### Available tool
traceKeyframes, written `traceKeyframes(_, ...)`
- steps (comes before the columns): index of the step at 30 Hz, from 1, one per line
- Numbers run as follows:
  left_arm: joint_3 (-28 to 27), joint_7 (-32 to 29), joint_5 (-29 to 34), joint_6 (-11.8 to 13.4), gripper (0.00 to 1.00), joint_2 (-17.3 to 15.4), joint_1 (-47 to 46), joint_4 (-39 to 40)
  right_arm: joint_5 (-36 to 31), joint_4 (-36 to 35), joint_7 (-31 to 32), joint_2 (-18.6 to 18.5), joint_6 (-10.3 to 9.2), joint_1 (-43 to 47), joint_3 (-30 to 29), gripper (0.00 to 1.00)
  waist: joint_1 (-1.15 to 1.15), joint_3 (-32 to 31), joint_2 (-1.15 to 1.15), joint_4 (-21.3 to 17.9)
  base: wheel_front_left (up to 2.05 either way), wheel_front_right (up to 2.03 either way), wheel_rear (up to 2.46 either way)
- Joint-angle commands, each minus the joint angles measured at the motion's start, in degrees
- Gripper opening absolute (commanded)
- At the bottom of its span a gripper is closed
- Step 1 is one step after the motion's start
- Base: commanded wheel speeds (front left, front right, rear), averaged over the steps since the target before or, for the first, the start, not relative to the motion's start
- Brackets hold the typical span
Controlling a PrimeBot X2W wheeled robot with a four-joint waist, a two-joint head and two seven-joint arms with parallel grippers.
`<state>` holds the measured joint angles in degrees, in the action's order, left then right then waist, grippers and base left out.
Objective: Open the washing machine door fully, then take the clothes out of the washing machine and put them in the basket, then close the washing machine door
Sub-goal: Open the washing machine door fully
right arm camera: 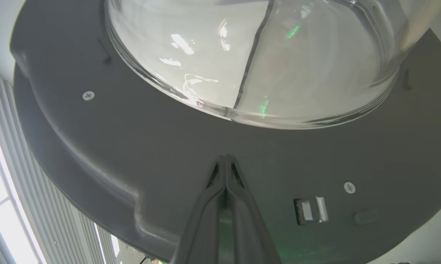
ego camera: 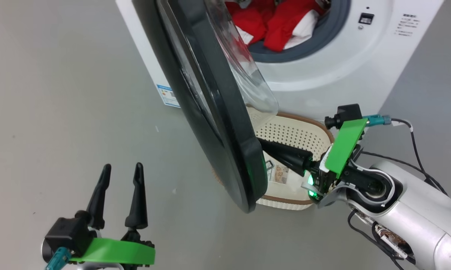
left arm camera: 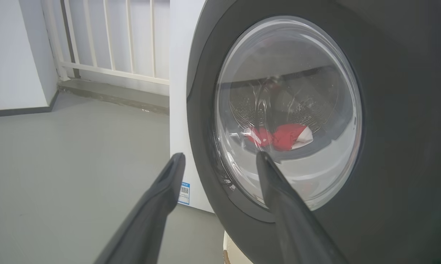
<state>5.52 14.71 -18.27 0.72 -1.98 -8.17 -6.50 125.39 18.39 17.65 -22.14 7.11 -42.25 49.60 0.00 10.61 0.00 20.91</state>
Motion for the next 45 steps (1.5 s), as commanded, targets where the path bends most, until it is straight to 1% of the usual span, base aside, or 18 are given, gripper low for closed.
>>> traceKeyframes(1, -1.79, 0.29, -0.32, 0.45, 1.00, -0.89, -0.03, 1.21, 0.87, -2.06, -0.62, 0.31, 0.37, 1.26, 1.20, 0.00, 0.00, -0.60, 0.00, 1.10, 0.00, 0.00, 0.00)
traceKeyframes(10, -1.41, 0.29, -0.63, 0.77, 1.00, -0.89, 0.66, 1.34, 3.36, -4.87, -3.71, -0.93, 0.37, 0.71, 5.08, 0.00, 0.00, -1.44, 0.00, 3.50, 0.00, 0.00, 0.00)
traceKeyframes(18, -1.27, 0.29, -0.66, 0.84, 1.00, -0.89, 0.86, 1.20, 4.96, -5.90, -5.35, -0.96, 0.37, 0.66, 7.41, 0.00, 0.00, -2.07, 0.00, 4.88, 0.00, 0.00, 0.00)
traceKeyframes(36, -0.19, 0.29, -1.10, 0.70, 1.00, -0.89, 1.22, 0.28, 6.50, -6.40, -6.45, -0.60, 0.37, 0.91, 10.27, 0.00, 0.00, -3.06, 0.00, 8.35, 0.00, 0.00, 0.00)
traceKeyframes(45, 0.28, 0.29, -1.17, 0.79, 1.00, -0.89, 1.65, -0.03, 6.75, -6.24, -6.63, -0.62, 0.37, 0.93, 10.75, 0.00, 0.00, -3.58, 0.00, 9.94, 0.00, 0.00, 0.00)
